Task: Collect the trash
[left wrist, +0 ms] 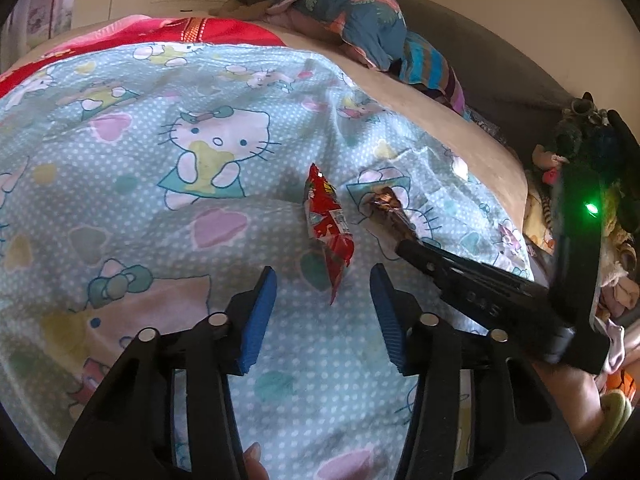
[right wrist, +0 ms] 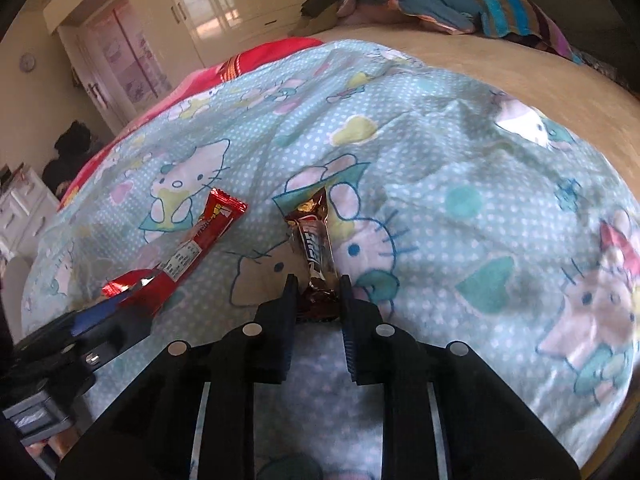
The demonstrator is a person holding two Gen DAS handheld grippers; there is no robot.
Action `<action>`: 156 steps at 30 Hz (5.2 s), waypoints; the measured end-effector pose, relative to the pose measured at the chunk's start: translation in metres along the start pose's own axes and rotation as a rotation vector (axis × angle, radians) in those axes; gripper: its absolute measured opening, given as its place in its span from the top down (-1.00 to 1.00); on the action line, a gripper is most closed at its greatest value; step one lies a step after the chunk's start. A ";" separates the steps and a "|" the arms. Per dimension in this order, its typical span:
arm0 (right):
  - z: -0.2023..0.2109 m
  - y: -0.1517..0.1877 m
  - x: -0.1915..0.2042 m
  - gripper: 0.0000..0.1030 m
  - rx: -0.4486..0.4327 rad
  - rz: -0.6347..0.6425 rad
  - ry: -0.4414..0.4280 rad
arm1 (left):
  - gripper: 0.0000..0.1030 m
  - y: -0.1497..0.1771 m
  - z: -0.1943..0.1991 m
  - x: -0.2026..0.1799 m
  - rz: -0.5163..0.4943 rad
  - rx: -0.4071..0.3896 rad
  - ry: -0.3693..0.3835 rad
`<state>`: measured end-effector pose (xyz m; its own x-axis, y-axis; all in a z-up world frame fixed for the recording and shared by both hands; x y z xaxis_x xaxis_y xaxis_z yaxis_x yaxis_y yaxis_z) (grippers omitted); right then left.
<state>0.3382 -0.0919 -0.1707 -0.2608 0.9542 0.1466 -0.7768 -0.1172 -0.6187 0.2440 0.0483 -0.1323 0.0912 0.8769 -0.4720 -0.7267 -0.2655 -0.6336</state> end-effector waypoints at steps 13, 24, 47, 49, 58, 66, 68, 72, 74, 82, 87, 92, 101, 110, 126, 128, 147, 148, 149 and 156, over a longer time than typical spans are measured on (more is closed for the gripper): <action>0.064 0.032 -0.022 0.62 -0.105 -0.091 -0.023 | 0.97 0.003 -0.002 -0.010 -0.010 -0.012 0.028; 0.104 0.043 -0.043 0.62 -0.161 -0.138 -0.012 | 0.97 0.002 0.039 -0.047 -0.153 -0.089 0.019; 0.186 0.080 -0.102 0.62 -0.220 -0.199 0.105 | 0.97 0.011 0.081 -0.138 -0.315 -0.128 0.158; 0.192 0.083 -0.108 0.62 -0.224 -0.212 0.116 | 0.97 0.015 0.081 -0.144 -0.319 -0.122 0.175; 0.215 0.094 -0.132 0.62 -0.241 -0.253 0.167 | 0.97 0.033 0.083 -0.171 -0.369 -0.097 0.224; 0.232 0.102 -0.146 0.62 -0.256 -0.276 0.205 | 0.97 0.049 0.082 -0.194 -0.425 -0.069 0.265; 0.236 0.104 -0.150 0.62 -0.259 -0.283 0.216 | 0.97 0.054 0.081 -0.200 -0.433 -0.060 0.281; 0.242 0.108 -0.157 0.62 -0.261 -0.299 0.236 | 0.97 0.062 0.080 -0.210 -0.455 -0.046 0.299; 0.245 0.110 -0.162 0.62 -0.262 -0.309 0.247 | 0.97 0.066 0.080 -0.215 -0.465 -0.039 0.306; 0.254 0.118 -0.178 0.62 -0.260 -0.345 0.280 | 0.97 0.083 0.079 -0.235 -0.525 -0.013 0.325; 0.253 0.123 -0.188 0.62 -0.249 -0.365 0.294 | 0.97 0.093 0.075 -0.245 -0.553 0.011 0.335; 0.251 0.130 -0.197 0.62 -0.236 -0.389 0.303 | 0.97 0.103 0.070 -0.254 -0.583 0.038 0.338; 0.238 0.145 -0.217 0.62 -0.177 -0.451 0.318 | 0.97 0.121 0.048 -0.264 -0.611 0.112 0.346; 0.222 0.156 -0.233 0.58 -0.128 -0.500 0.306 | 0.96 0.140 0.010 -0.269 -0.608 0.224 0.347; 0.229 0.151 -0.226 -0.01 -0.142 -0.504 0.301 | -0.27 0.122 -0.002 -0.253 -0.519 0.232 0.319; 0.235 0.147 -0.217 -0.21 -0.170 -0.488 0.304 | -0.50 0.113 0.009 -0.248 -0.515 0.198 0.299; 0.300 0.124 -0.093 -0.87 -0.483 -0.327 0.294 | -0.79 0.073 0.117 -0.177 -0.426 -0.092 0.065; 0.304 0.125 -0.083 -0.88 -0.509 -0.304 0.299 | -0.79 0.072 0.124 -0.171 -0.419 -0.116 0.046; 0.307 0.126 -0.074 -0.88 -0.536 -0.283 0.303 | -0.79 0.072 0.129 -0.168 -0.414 -0.132 0.034; 0.317 0.143 -0.041 -0.88 -0.630 -0.205 0.369 | -0.79 0.074 0.163 -0.139 -0.380 -0.249 -0.049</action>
<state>0.0558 -0.2351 -0.0203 0.1480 0.9832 0.1069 -0.2855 0.1459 -0.9472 0.0663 -0.0280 -0.0137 0.2826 0.9472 -0.1518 -0.4616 -0.0044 -0.8871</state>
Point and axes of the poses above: each gripper's, at about its wrist camera, not at the fingertips, and z roughly against the way its jaws point, x to its left, y to its underside, the point moved 3 cm from there along -z, roughly the way its jaws point, and after that the axes turned 12 degrees about y, right-handed, at the moved point
